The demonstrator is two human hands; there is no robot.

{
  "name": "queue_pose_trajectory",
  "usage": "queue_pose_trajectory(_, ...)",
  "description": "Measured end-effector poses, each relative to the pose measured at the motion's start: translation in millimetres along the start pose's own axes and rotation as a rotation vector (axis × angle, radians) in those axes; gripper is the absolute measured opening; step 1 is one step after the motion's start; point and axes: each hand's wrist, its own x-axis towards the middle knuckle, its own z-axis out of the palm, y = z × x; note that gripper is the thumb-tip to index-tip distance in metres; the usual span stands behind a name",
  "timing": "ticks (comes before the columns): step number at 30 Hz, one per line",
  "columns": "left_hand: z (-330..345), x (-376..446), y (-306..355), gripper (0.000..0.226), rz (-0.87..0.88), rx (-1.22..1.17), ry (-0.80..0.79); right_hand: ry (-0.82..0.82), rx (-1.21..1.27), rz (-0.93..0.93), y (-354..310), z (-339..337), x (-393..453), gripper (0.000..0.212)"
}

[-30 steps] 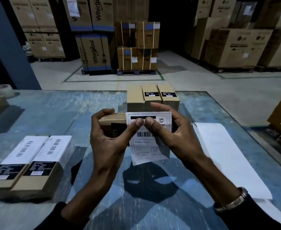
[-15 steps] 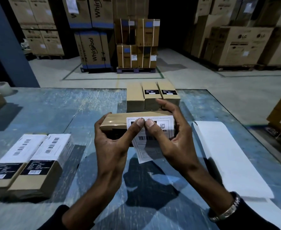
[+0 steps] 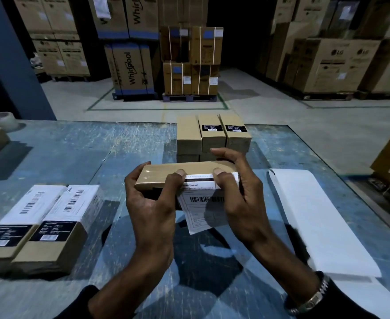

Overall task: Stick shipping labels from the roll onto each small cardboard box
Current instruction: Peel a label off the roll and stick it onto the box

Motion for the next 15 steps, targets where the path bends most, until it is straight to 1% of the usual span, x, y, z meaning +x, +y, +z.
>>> queue_pose_trajectory(1, 0.1, 1.2, -0.5, 0.068, 0.0, 0.007, 0.01, -0.008, 0.008, 0.012, 0.1, -0.6, 0.2, 0.039)
queue_pose_trajectory(3, 0.0, 2.3, -1.2, 0.054, 0.002, 0.023, 0.024, -0.014, 0.044, 0.039, -0.8, -2.8, 1.7, 0.043)
queue_pose_trajectory(5, -0.2, 1.9, -2.1, 0.047, -0.009, 0.028, 0.03, -0.014, 0.083, 0.068, -1.1, -5.0, 4.1, 0.048)
queue_pose_trajectory(8, -0.4, 0.4, -4.0, 0.039, -0.043, 0.026, 0.022, -0.037, 0.131, 0.119, -3.0, -5.9, 5.5, 0.047)
queue_pose_trajectory(9, -0.2, -0.3, -3.5, 0.044, -0.052, 0.02, 0.016, -0.048, 0.109, 0.133, -4.6, -5.4, 5.1, 0.047)
queue_pose_trajectory(12, -0.4, -3.6, -2.7, 0.078, -0.023, 0.052, -0.012, -0.049, 0.0, 0.127, -11.5, -2.9, 1.4, 0.045)
queue_pose_trajectory(13, -0.2, -4.5, -2.2, 0.085, -0.01, 0.073, -0.018, -0.039, -0.01, 0.117, -13.0, -1.5, 0.0, 0.045)
queue_pose_trajectory(15, -0.1, -6.6, -2.4, 0.091, -0.001, 0.093, -0.021, -0.008, -0.031, 0.084, -13.4, 1.2, -2.9, 0.046)
